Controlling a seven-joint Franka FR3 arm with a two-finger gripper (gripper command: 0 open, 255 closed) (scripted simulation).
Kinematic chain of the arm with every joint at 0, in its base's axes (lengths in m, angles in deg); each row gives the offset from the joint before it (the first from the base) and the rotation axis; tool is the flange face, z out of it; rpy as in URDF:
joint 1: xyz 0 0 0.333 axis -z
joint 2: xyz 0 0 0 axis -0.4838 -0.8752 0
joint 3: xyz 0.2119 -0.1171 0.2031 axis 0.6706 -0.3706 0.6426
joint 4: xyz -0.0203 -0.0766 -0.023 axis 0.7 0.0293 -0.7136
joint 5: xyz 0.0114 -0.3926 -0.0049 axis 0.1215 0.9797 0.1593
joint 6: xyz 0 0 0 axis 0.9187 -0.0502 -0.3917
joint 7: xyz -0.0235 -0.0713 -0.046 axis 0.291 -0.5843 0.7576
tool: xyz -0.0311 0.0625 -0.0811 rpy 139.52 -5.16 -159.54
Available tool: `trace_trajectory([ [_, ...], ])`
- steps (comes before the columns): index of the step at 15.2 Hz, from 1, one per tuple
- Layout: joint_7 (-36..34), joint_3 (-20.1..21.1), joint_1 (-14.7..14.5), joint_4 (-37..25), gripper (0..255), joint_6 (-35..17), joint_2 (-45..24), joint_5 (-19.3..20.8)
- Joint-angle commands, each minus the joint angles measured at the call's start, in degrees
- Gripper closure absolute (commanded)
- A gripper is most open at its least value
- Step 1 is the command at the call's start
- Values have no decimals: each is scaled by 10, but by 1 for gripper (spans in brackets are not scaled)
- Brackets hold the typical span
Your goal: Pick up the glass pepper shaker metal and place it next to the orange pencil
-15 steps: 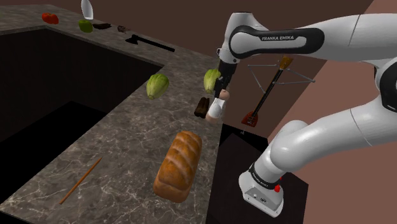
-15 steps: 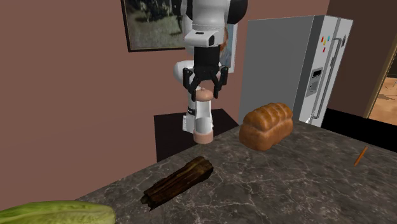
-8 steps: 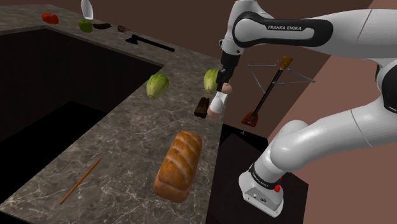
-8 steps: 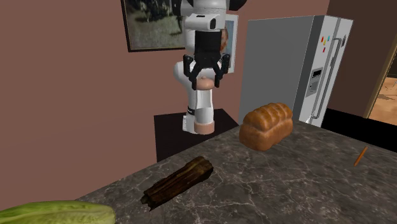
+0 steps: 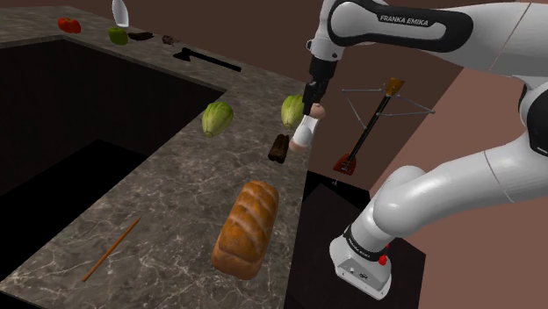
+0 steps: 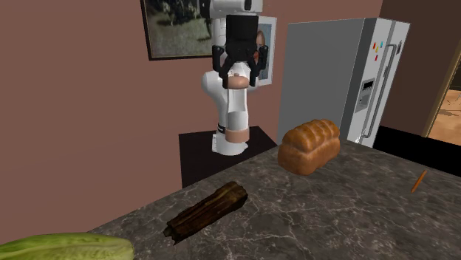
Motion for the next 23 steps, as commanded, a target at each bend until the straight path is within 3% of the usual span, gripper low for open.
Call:
trace_trajectory([
  [1, 1, 0, 0, -16, 255, 15, -1, 0],
  [19, 6, 4, -3, -178, 255, 147, -32, -5],
  [23, -51, 46, -20, -184, 255, 146, -40, -29],
])
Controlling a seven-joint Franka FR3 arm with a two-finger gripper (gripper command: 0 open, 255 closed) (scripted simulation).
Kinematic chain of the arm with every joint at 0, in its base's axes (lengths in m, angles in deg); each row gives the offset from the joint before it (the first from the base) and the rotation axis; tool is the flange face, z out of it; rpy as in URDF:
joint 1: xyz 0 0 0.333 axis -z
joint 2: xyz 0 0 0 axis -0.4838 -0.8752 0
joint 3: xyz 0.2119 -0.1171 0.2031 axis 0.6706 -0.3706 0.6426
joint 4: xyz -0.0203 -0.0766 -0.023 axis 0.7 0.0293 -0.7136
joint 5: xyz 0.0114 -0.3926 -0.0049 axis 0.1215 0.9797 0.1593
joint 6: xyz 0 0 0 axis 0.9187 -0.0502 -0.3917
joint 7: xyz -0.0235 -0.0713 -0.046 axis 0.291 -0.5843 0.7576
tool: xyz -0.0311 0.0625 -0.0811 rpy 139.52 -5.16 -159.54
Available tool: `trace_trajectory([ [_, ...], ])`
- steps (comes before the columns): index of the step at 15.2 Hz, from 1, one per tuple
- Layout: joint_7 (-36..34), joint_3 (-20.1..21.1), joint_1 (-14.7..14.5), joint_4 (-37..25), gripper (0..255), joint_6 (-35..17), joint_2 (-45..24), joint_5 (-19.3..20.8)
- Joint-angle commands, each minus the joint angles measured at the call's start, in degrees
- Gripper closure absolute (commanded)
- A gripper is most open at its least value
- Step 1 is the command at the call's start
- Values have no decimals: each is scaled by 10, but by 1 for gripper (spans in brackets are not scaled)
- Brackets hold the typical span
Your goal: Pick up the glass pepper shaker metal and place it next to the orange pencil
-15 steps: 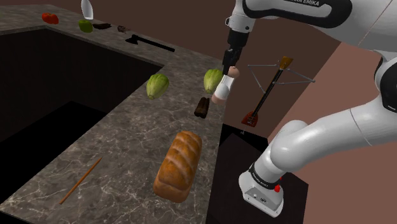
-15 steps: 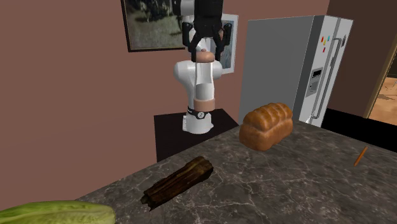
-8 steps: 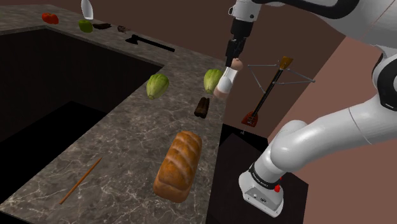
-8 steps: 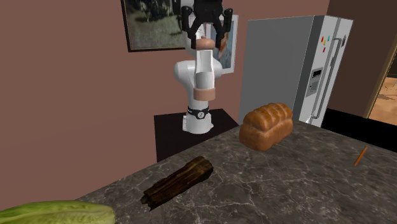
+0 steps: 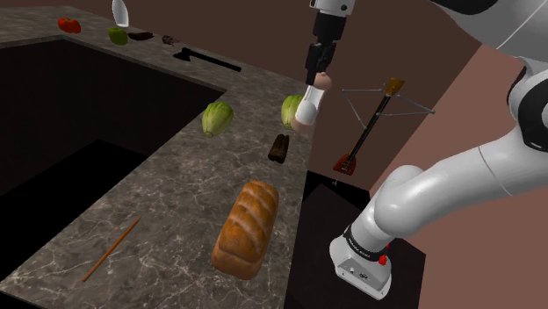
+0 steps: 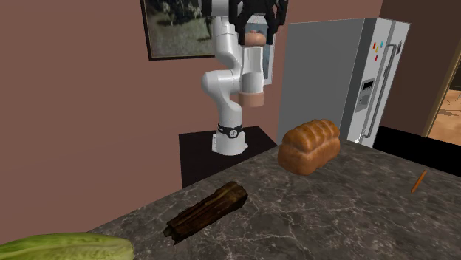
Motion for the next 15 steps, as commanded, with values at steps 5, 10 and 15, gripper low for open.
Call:
trace_trajectory([
  [5, -84, 60, -25, -19, 255, -6, -26, -33],
  [10, -155, 111, -46, -55, 255, -10, -63, -55],
  [15, -227, 160, -67, -108, 255, -13, -116, -66],
])
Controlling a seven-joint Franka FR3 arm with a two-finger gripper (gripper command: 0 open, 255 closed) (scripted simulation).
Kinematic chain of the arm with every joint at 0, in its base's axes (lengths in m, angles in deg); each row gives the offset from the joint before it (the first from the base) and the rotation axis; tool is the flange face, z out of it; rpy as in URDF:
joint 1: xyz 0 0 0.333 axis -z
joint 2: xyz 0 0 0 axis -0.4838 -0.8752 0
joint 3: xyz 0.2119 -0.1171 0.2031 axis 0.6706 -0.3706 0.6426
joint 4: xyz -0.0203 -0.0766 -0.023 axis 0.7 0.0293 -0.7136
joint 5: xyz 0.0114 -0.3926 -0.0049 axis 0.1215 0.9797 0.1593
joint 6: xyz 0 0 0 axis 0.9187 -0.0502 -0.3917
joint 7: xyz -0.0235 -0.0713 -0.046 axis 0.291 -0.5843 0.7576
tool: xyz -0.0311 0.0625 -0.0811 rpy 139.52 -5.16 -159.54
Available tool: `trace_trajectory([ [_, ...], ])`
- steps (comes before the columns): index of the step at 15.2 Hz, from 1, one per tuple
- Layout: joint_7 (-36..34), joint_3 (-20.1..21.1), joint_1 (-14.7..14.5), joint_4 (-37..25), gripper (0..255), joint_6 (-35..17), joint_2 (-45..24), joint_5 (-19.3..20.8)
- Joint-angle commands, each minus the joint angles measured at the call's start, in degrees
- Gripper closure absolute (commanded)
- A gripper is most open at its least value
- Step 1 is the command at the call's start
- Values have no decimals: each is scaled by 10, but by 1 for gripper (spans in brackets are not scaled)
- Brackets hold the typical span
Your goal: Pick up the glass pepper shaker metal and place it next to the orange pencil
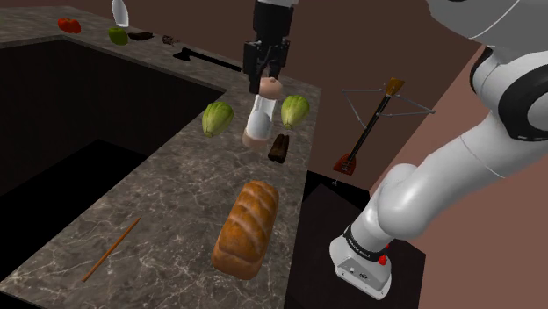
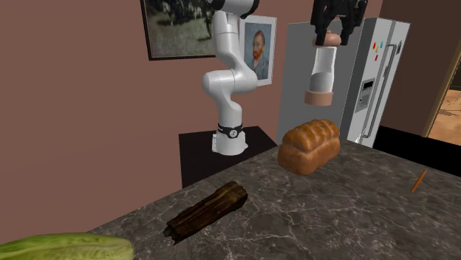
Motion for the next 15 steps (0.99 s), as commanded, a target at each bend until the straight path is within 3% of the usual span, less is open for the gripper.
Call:
trace_trajectory([
  [1, -30, 19, -9, -24, 255, 1, -22, -3],
  [7, -120, 75, -39, -118, 255, 4, -111, 7],
  [13, -212, 123, -87, -251, 255, 26, -228, 45],
  [15, -209, 121, -85, -225, 255, 7, -219, 42],
])
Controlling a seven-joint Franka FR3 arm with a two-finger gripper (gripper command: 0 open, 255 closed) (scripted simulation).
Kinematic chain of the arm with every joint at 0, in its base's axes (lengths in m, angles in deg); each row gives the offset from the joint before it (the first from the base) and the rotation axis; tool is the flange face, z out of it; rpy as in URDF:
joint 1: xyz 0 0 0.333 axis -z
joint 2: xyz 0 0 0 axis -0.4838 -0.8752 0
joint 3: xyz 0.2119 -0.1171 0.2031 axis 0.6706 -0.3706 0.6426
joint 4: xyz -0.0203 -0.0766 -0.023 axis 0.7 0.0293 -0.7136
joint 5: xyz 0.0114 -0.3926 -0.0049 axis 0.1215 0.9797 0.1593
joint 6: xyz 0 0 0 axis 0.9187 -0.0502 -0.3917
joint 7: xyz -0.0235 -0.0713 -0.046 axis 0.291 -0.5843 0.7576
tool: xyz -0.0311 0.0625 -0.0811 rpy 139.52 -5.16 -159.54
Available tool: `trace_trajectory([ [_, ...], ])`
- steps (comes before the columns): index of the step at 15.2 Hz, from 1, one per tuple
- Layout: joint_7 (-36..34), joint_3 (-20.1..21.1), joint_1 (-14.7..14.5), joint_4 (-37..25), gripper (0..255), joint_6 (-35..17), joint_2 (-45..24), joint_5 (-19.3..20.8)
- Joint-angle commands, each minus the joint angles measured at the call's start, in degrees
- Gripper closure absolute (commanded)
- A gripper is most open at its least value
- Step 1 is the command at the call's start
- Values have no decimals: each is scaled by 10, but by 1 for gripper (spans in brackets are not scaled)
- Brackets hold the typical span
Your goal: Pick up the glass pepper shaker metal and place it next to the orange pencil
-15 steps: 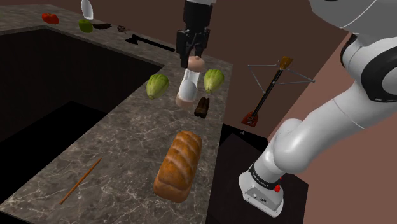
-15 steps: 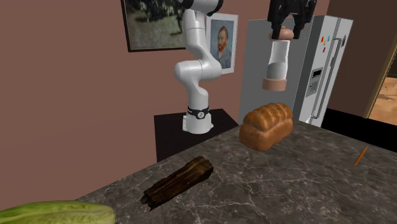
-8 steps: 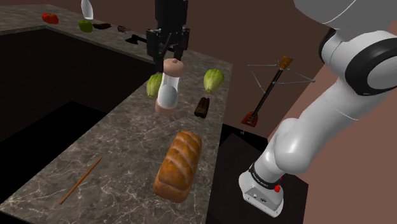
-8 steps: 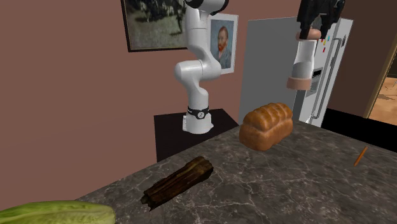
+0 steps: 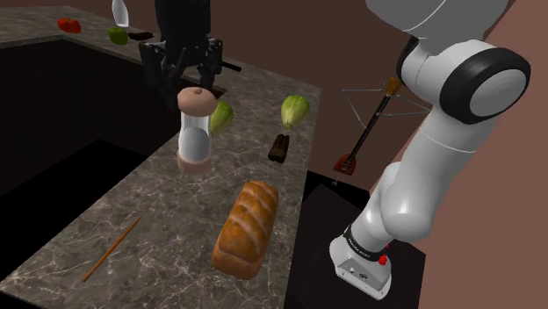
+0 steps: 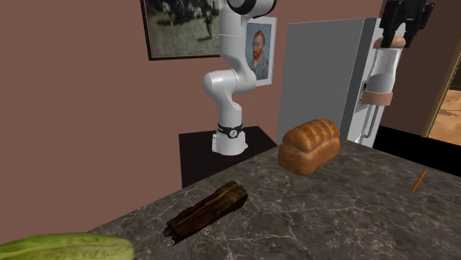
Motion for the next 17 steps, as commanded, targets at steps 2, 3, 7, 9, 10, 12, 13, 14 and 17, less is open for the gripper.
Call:
trace_trajectory([
  [2, 0, 0, 1, 27, 255, -23, 5, -2],
  [3, 1, -1, 2, 39, 255, -32, 9, -4],
  [7, 6, -2, 4, 84, 255, -66, 20, -8],
  [9, 8, -3, 5, 105, 255, -83, 24, -10],
  [10, 8, -3, 5, 115, 255, -91, 26, -10],
  [12, 10, -3, 6, 134, 255, -107, 30, -12],
  [13, 11, -4, 6, 143, 255, -115, 31, -12],
  [14, 11, -4, 7, 153, 255, -123, 32, -13],
  [17, 13, -4, 7, 179, 255, -147, 35, -14],
])
